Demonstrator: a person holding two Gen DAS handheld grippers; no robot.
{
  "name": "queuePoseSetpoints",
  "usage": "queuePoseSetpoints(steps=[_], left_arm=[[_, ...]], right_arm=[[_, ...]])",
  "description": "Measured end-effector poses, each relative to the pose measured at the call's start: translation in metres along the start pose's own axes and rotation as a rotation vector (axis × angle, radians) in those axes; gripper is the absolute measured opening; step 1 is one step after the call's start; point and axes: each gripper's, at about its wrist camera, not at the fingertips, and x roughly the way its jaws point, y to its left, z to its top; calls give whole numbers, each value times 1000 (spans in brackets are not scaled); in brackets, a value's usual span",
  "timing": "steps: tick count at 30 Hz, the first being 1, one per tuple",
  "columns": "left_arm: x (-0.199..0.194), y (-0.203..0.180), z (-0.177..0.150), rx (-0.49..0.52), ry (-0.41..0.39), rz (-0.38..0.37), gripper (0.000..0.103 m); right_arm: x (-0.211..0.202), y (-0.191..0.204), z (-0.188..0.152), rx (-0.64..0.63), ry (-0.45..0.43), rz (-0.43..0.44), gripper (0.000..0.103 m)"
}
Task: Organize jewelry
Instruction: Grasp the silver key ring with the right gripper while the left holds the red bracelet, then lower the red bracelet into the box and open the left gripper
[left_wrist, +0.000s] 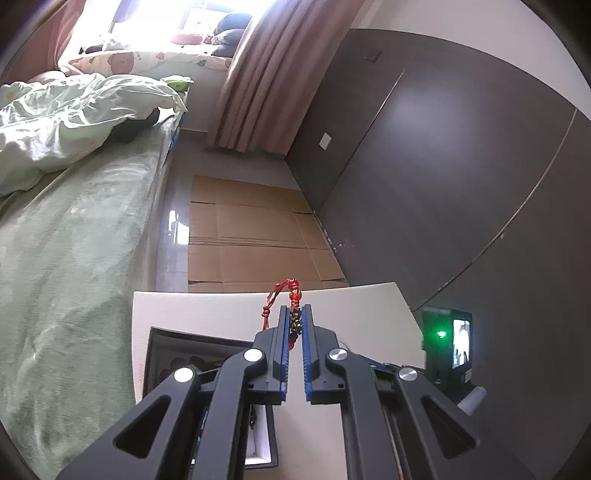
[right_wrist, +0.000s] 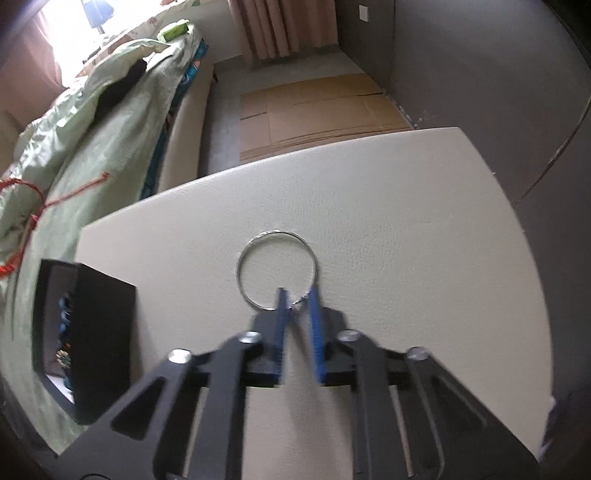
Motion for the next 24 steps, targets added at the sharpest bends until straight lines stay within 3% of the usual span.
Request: queuePoseSetpoints(steps=[12,24], left_arm=[[-20,8,-9,2,-15,47,4],[-49,14,-26,21,15,79,4]], right_arm=[[-35,-33,-4,99,-52,174,3],[-80,-21,-14,78,-143,253,3]])
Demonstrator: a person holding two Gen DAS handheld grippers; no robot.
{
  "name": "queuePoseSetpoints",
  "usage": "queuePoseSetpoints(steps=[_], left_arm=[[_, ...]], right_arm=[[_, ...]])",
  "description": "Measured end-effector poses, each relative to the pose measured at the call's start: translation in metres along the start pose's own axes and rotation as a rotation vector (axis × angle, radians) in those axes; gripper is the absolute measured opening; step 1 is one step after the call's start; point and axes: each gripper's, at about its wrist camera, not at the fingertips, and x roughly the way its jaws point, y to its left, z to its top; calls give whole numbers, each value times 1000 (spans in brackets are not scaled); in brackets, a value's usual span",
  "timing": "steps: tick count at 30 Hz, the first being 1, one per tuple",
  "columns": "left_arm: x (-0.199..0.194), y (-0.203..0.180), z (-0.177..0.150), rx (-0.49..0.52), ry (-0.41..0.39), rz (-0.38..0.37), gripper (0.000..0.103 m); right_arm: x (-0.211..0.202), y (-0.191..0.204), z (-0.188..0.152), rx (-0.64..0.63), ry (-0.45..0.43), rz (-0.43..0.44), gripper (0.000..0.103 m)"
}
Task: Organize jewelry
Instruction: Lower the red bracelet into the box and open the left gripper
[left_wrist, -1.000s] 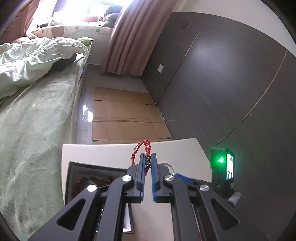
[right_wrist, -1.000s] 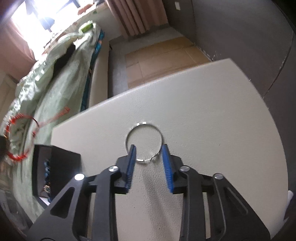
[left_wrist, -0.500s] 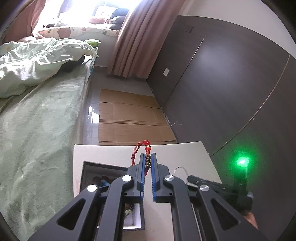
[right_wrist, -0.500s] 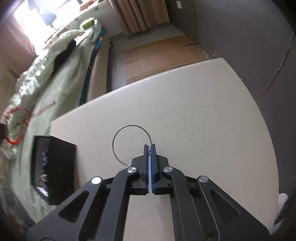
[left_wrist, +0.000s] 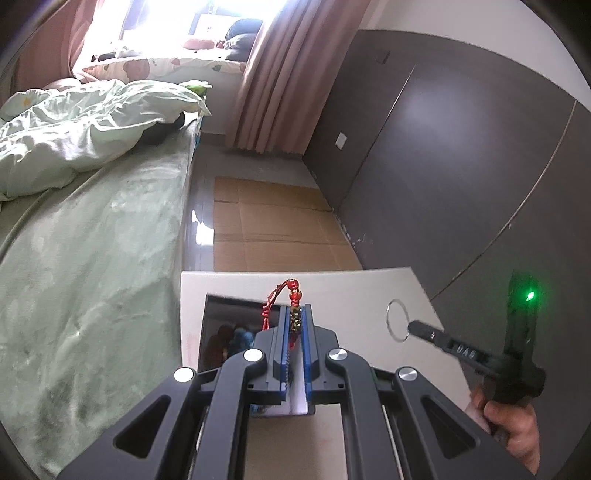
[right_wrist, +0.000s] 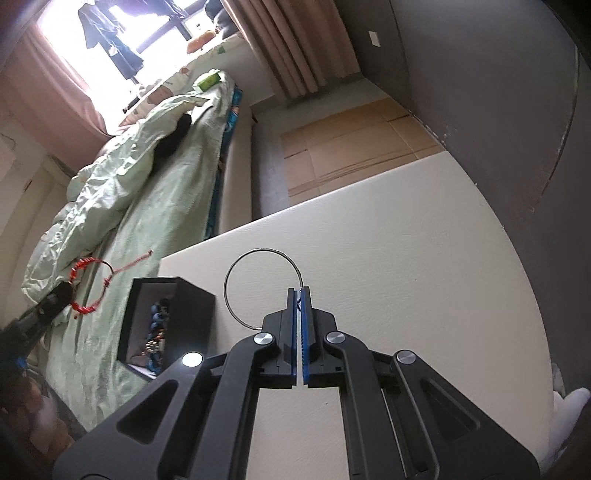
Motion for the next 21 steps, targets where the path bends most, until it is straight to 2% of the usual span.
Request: queuePoseSetpoints(steps=[8,11,12,13,14,15,16,17,21], left_arm=[[13,15,-14,-20,57,72,4],[21,24,-17,-58,97,71,4],[24,27,-18,-67,114,73,9],[26,30,-18,-83,125,78,27],[25,32,-18,-91,117,80,40],[21,32,-17,-96,95,82,63],[15,33,-15,-97,69,84,73],[10,32,-12,-94,44,85,74],[4,39,-6,-114,29,81,74]], right_arm=[[-7,13,-10,-16,-11,36,3],[-7,20,-13,-25,-11,47,3],[-6,22,-13,-26,-11,57,3],[-6,24,-14,-27,-10,63,3],[-5,26,-15,-27,-9,69,3],[-4,27,-15,-26,-9,79,3],[-4,30,-16,-23,-8,97,3],[-3,32,-16,-22,-7,110,3],[2,45,-17,-22,0,157,3]])
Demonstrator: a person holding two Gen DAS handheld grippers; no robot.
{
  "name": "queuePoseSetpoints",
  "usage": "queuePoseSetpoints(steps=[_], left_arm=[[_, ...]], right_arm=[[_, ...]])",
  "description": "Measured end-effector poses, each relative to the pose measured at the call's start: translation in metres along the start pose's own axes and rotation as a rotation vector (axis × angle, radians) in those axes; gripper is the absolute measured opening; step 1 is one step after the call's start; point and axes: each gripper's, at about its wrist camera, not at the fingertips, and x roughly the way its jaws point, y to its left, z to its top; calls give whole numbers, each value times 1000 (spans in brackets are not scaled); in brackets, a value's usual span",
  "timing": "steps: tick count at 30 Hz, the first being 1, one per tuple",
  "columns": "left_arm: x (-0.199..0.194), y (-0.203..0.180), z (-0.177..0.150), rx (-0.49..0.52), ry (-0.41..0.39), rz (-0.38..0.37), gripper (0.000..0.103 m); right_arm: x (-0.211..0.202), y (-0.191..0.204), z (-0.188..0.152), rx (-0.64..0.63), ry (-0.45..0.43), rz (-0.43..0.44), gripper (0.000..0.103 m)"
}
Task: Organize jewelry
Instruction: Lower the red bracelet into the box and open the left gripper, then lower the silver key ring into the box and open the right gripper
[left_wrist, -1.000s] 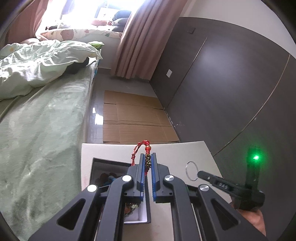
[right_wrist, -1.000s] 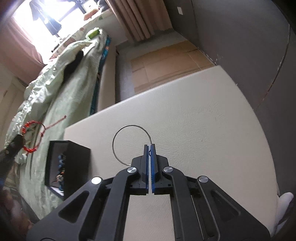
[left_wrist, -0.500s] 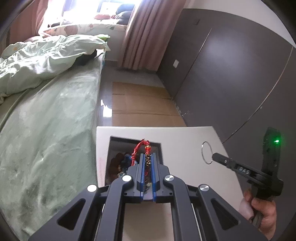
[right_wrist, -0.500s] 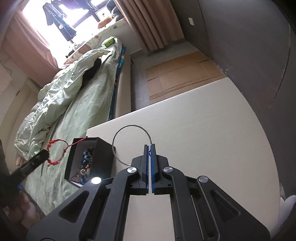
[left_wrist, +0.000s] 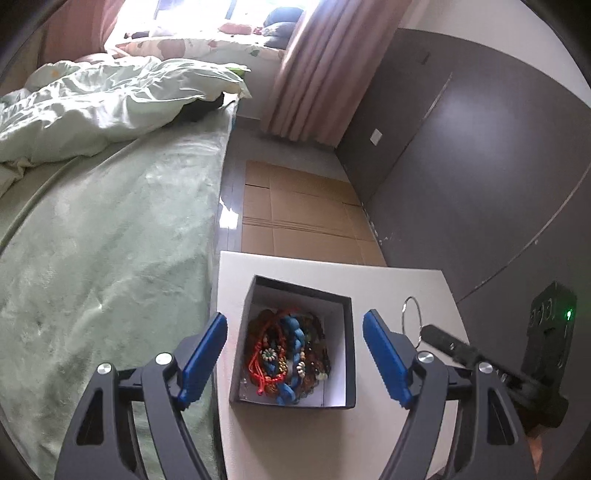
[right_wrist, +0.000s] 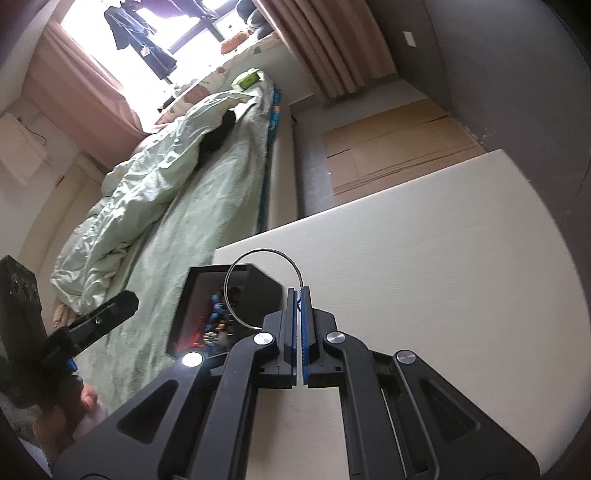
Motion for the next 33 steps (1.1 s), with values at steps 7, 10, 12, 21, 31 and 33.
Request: queuePoseSetpoints(steps=[7,10,12,21,31,33], left_arm=[[-10,13,10,-27,-20,15,76],[-15,19,12,-34,-33,21,79],[-18,20,13,-35,-36,21,79],[-23,26,16,-49,-48,14,79],[-30,17,13,-18,-57,21,90],[-32,13,12,-4,-64,18,94]], right_arm=[[15,24,-4,-11,22,55,3],[22,35,-7,-17,35,77,3],[28,44,-10,-28,45,88,3],[59,81,-22,-111,152,125,8],[28,57,-15,-82,72,56,71],[17,53,-15,-92,45,31,81]])
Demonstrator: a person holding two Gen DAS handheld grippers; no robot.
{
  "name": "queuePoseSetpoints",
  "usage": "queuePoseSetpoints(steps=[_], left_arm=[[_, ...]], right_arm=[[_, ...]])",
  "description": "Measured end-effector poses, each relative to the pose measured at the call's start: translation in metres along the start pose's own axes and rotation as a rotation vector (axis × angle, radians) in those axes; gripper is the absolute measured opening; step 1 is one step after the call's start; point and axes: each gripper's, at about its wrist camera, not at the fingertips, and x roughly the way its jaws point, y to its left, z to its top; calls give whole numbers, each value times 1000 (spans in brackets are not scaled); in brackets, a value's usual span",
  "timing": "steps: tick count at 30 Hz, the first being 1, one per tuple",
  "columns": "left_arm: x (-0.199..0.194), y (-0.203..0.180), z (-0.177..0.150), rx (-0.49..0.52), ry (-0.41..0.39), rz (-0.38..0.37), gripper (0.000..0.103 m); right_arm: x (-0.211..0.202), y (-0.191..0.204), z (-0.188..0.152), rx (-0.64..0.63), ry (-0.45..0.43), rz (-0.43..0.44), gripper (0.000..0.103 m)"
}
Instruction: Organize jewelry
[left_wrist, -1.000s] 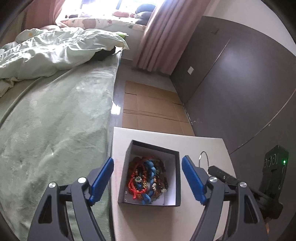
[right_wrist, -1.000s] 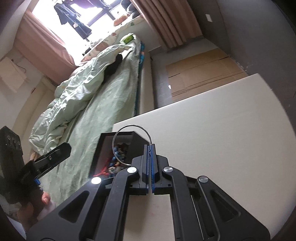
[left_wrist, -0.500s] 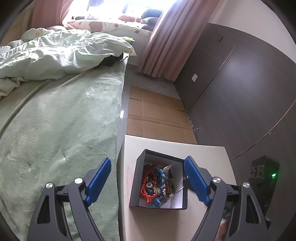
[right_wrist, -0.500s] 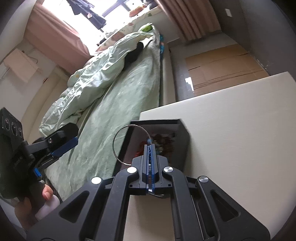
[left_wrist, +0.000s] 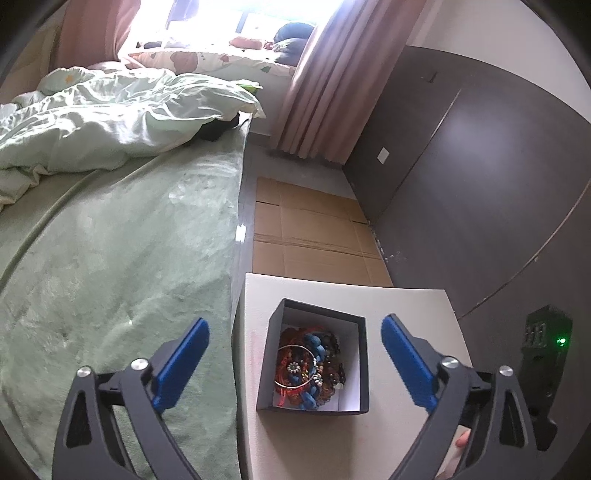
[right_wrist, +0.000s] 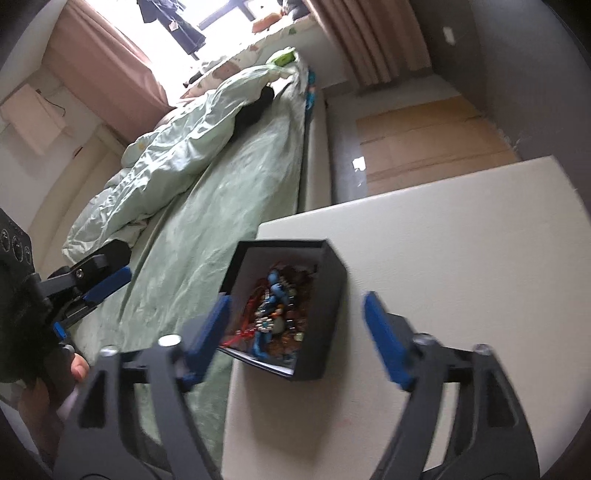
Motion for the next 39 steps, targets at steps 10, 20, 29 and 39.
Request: queuePoseSetpoints(steps=[10,20,29,39], left_arm=[[-9,-29,-11,93,-14,-9,95],[-17,-74,-32,233,-20,19,95],[-54,-88,-58,231,-110,26,95],[-81,-75,-81,196,-178,48,95]], right_arm=[[-48,-17,-3,-33,-72,-70,95],[-102,-40,-20,-16,-128,-134,98],[-146,-46,-27,-34,-157,-125,98],[-165,-48,-53,-50,-155,-145,98]])
